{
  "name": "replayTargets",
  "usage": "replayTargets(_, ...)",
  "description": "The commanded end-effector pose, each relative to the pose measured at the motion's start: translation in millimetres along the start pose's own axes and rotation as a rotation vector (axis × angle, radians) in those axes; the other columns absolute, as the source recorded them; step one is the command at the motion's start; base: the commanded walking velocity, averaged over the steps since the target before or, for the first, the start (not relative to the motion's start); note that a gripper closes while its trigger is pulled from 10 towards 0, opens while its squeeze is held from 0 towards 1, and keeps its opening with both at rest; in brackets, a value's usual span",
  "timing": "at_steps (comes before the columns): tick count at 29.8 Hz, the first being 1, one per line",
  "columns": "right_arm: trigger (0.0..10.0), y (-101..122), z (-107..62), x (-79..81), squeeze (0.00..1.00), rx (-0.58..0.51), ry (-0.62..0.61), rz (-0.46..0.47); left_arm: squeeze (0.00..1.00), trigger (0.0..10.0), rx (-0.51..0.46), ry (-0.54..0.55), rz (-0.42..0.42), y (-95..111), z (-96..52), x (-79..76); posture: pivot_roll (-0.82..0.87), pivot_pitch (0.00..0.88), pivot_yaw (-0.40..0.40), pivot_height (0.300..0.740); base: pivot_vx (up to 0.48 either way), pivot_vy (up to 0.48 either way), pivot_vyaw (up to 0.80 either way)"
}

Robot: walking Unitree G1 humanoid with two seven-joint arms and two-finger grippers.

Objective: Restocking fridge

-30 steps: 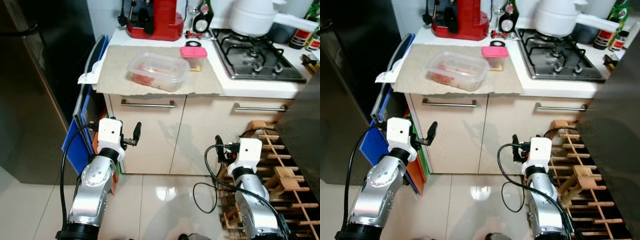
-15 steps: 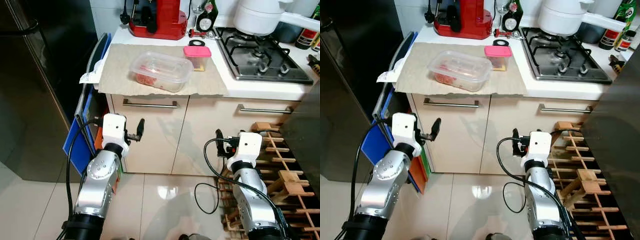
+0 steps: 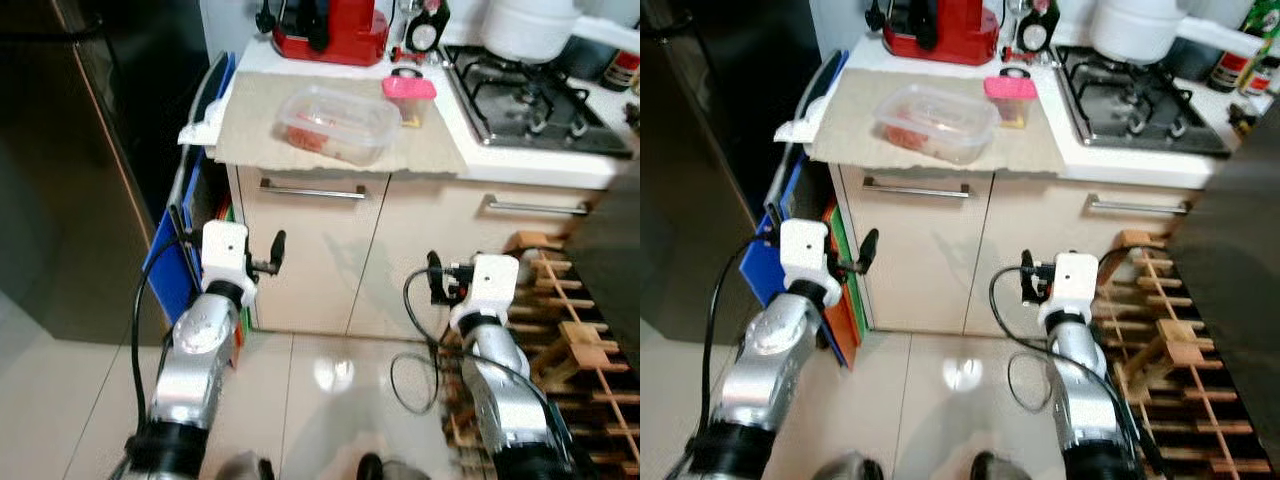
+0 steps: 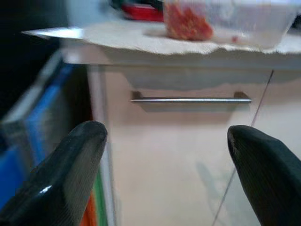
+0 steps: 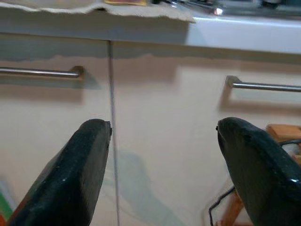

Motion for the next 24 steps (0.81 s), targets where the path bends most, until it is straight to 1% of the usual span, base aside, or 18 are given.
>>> replayTargets(1,10.0,-2.0,0.9,-1.6,0.0,0.017,-0.004,-0.006,0.0,10.0,0.007,0.008,-0.007,-3.0,-1.6,-0.1,-0.01,0.008,-0.018,0.74,-0.262,0.0,0.0)
replayTargets(13,10.0,-3.8,1.3,-2.1,0.0,0.028,0.001,-0.007,0.0,10.0,0.003,0.0,-0.004,-3.2,-0.2,-1.3,-0.01,0.007,-0.017,0.74,-0.26,0.0,0.0)
replayTargets(17,10.0,-4.6,2.9,-2.7,0.0,0.036,0.003,-0.008,0.0,10.0,0.002,0.0,-0.01,-3.4,0.5,-1.4,-0.01,0.006,-0.017,0.74,0.0,0.0,0.0)
replayTargets(18,10.0,-6.6,4.6,-3.7,0.0,0.056,0.002,-0.008,0.0,10.0,-0.001,-0.001,-0.011,-3.0,1.3,-1.4,-0.01,0.005,-0.017,0.74,0.0,0.0,-0.69)
replayTargets(24,10.0,-3.8,6.8,-6.1,0.0,0.036,0.002,-0.032,0.0,10.0,-0.004,-0.017,0.006,-2.7,3.1,-2.0,-0.02,0.0,-0.015,0.74,0.0,0.0,-0.53)
Point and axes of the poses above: a point about 5 cm out from each wrist's last joint towards the gripper, its own z axis pointing out of the wrist towards the gripper, its own y axis along the axis of the wrist's last joint, x = y × z, the point moved 1 cm from there along z, pointing out of the wrist towards the gripper, and after that the axes turned 6 degrees about -z, right-handed, at the moved point
